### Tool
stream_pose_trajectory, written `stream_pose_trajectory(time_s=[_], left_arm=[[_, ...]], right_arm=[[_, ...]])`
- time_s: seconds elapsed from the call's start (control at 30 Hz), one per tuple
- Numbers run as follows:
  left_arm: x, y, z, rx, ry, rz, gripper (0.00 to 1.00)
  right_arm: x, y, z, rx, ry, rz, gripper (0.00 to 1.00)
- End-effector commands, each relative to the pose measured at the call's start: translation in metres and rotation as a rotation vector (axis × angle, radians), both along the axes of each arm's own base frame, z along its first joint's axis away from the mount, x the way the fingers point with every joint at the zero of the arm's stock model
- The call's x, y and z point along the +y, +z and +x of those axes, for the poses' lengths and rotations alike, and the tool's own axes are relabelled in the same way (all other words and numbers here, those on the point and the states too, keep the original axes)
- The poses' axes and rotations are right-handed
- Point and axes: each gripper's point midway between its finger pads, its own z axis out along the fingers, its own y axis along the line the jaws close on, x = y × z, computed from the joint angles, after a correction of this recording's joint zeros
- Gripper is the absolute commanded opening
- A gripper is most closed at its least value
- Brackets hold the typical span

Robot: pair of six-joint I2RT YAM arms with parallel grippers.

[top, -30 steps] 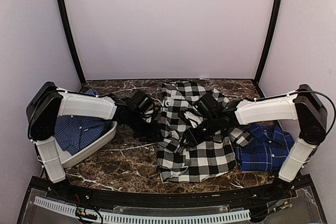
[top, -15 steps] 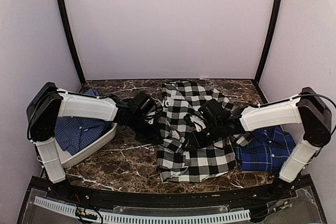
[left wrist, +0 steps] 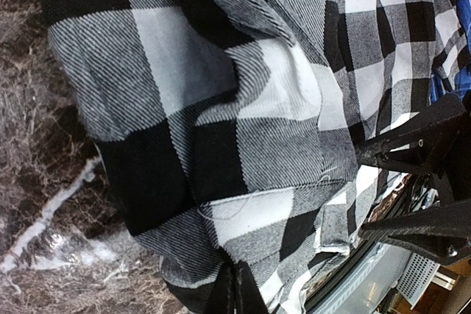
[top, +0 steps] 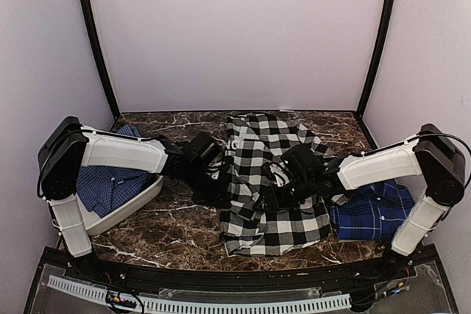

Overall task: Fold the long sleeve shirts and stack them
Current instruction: Adjust the sleeve of the 1/3-folded shirt.

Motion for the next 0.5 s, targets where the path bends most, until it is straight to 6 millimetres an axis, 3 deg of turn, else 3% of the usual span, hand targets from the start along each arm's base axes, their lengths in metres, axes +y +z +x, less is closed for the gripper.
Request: stream_pose_trajectory(time_s=[0.0,0.47], left_arm=[[-0.004,0.02,-0.012,0.009,-0.026,-0.023,0.0],[0.004,0.019,-0.035,0.043,-0.004,-0.017,0.0]], right_arm=[[0.002,0.007,0.008,-0.019,-0.054,-0.001,0.46],[-0.002,0.035,0.033,-0.127,-0.09,-0.072,0.43]])
